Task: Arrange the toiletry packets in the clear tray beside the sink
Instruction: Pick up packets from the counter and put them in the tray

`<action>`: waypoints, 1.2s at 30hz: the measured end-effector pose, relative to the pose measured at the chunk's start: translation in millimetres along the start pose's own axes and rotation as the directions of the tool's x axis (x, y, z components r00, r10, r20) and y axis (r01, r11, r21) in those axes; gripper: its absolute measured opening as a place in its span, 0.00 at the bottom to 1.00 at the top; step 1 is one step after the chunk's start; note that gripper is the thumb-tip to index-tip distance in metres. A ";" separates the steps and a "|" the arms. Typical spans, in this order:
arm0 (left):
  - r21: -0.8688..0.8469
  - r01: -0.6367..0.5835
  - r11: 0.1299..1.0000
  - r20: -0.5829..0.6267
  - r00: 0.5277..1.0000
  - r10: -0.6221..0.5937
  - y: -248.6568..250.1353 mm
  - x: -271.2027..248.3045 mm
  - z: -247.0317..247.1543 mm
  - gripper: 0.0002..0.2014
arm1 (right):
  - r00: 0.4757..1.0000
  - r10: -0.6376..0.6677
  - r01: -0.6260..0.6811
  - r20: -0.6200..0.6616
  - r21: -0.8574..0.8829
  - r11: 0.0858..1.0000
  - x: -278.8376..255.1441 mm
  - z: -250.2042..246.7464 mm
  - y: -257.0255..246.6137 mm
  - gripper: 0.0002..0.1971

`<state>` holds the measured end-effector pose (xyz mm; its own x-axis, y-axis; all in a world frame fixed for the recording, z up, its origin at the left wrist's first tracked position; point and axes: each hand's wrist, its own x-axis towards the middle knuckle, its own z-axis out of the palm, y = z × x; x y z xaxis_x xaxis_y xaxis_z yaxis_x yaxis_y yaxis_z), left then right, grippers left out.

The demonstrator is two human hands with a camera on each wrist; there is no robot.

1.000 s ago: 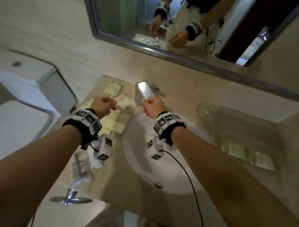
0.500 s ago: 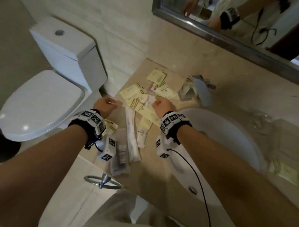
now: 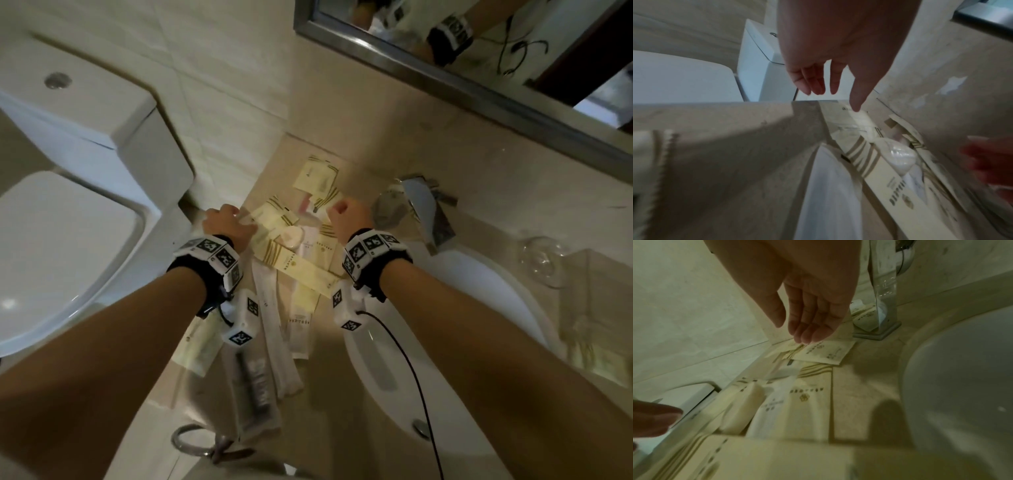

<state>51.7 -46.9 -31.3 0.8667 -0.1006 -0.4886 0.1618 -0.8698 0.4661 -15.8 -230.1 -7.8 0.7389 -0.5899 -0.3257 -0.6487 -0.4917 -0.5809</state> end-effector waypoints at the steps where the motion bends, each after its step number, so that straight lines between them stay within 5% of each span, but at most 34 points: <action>1: 0.027 0.002 1.000 0.009 1.000 -0.002 2.4 2.4 0.3 0.30 | 1.000 0.002 -0.002 -0.008 0.005 1.000 5.4 0.2 -1.0 0.10; 5: 0.011 0.032 0.999 0.065 0.997 -0.032 1.0 14.5 4.2 0.31 | 0.998 0.059 -0.059 -0.002 -0.020 0.998 24.5 5.1 -10.4 0.09; 10: -0.091 0.006 0.996 0.122 0.993 0.005 -8.1 24.9 -2.9 0.21 | 0.993 0.117 -0.117 0.005 -0.076 0.990 43.5 14.5 -17.2 0.23; 16: -0.314 -0.086 0.945 0.014 0.995 0.095 -13.2 26.9 -19.4 0.02 | 0.941 0.334 -0.327 0.060 -0.094 0.940 67.0 27.1 -23.7 0.42; 19: -0.410 -0.118 0.904 -0.011 0.992 0.125 -18.5 25.1 -28.2 0.09 | 0.916 0.393 -0.385 0.086 -0.094 0.918 73.4 34.1 -25.0 0.48; 21: -0.450 -0.133 0.883 -0.009 0.989 0.144 -22.2 21.2 -32.9 0.04 | 0.918 0.386 -0.379 0.091 -0.082 0.922 74.9 37.7 -24.1 0.45; 25: -0.456 -0.165 0.875 -0.129 0.985 0.118 -34.9 18.3 -33.0 0.04 | 0.971 0.235 -0.237 0.030 0.133 0.962 76.6 41.9 -18.3 0.15; 27: -0.528 -0.160 0.834 -0.153 0.984 0.092 -35.5 14.6 -35.8 0.08 | 0.987 0.145 -0.123 -0.063 0.268 0.955 69.4 40.7 -22.3 0.07; 32: -0.746 -0.147 0.650 -0.133 0.989 0.071 -14.6 -1.3 -46.1 0.14 | 0.992 -0.076 0.109 -0.105 0.355 0.929 41.9 30.0 -33.4 0.21; 36: -0.683 -0.168 0.711 -0.085 0.985 0.151 26.3 -20.1 -45.1 0.19 | 0.979 -0.167 0.195 -0.117 0.297 0.935 24.3 4.6 -36.7 0.20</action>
<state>59.9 -46.0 24.0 0.9181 -0.1898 -0.3480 0.2916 -0.2713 0.9172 26.9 -223.5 2.2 0.8103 -0.5703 -0.1347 -0.4084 -0.3847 -0.8278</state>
